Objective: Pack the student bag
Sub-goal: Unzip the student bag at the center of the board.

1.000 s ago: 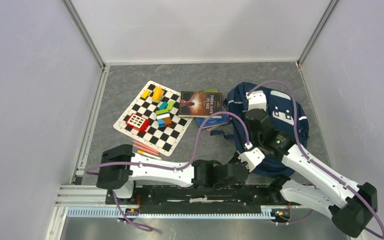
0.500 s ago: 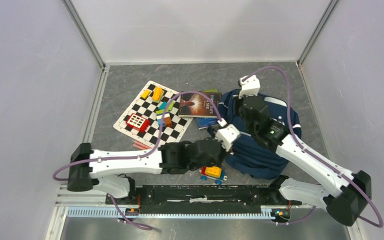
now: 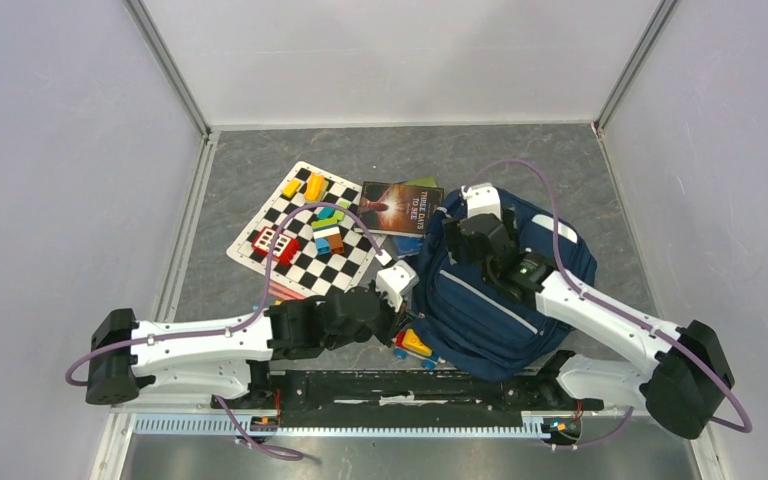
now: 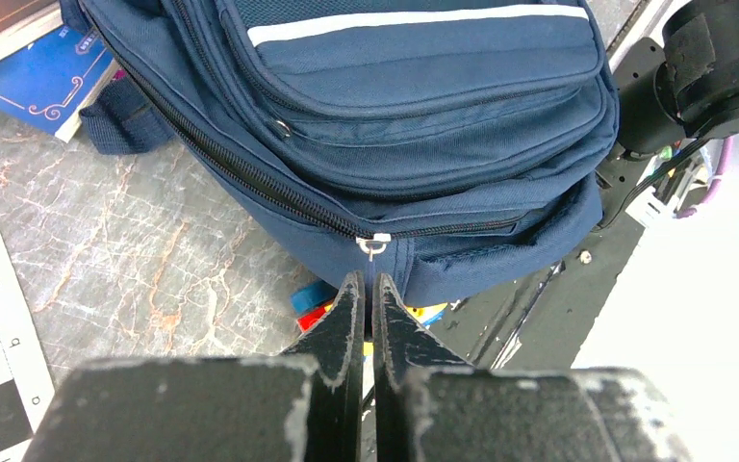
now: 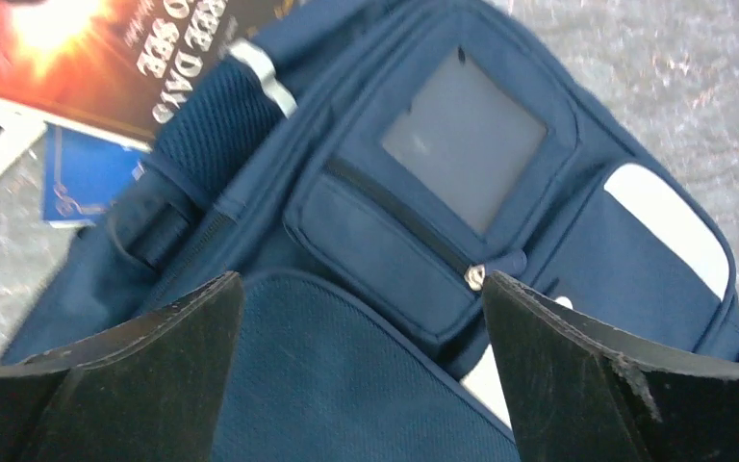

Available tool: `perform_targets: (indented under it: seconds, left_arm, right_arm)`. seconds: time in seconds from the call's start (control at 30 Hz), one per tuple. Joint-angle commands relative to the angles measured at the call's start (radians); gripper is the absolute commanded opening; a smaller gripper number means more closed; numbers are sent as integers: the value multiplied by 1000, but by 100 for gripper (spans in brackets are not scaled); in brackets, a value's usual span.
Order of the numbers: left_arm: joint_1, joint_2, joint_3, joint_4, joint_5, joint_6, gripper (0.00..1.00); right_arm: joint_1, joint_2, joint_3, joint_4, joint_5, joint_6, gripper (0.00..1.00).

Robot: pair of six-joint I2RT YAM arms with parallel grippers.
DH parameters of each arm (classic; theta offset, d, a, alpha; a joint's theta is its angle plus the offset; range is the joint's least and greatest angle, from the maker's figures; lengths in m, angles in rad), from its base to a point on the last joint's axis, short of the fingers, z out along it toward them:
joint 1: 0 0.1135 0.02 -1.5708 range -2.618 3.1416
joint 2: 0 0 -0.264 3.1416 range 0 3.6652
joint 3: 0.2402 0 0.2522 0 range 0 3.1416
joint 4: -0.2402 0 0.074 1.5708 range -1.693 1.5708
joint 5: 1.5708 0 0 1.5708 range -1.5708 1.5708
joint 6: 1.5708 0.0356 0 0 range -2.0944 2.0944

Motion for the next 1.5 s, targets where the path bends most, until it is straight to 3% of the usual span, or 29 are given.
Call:
perform_targets:
  seconds: [0.0, 0.43, 0.67, 0.9, 1.13, 1.2, 1.27, 1.33, 1.4, 1.43, 1.47]
  left_arm:
    - [20, -44, -48, 48, 21, -75, 2]
    - [23, -39, -46, 62, 8, -129, 2]
    - [28, -37, -31, 31, 3, -136, 2]
    - [31, -36, -20, 1, -1, -151, 2]
    - [37, -36, 6, -29, -8, -150, 2]
    - [38, -35, 18, -32, -2, -148, 2]
    - [40, -32, 30, -37, 6, -141, 2]
    - [44, -29, 49, -44, 19, -130, 2]
    - [50, -20, 71, -53, 31, -113, 2]
    - [55, -13, 86, -58, 35, -106, 2]
    - [63, -7, 100, -61, 39, -98, 2]
  right_arm:
    - [4, -77, -32, -75, -44, 62, 98]
    - [131, -175, -141, -4, -249, 135, 98]
    - [235, -119, -164, -53, -166, 54, 98]
    - [305, -149, -182, -39, -209, -16, 98]
    - [314, -111, -212, -69, -160, -21, 98]
    - [314, -94, -223, -76, -118, -7, 88]
    - [314, -79, -212, -90, -56, -1, 67]
    - [314, -75, -185, -104, 0, -7, 37]
    - [314, -82, -143, -99, 65, -25, 13]
    - [314, -84, -116, -93, 103, -35, 4]
    - [314, -83, -90, -87, 136, -45, 0]
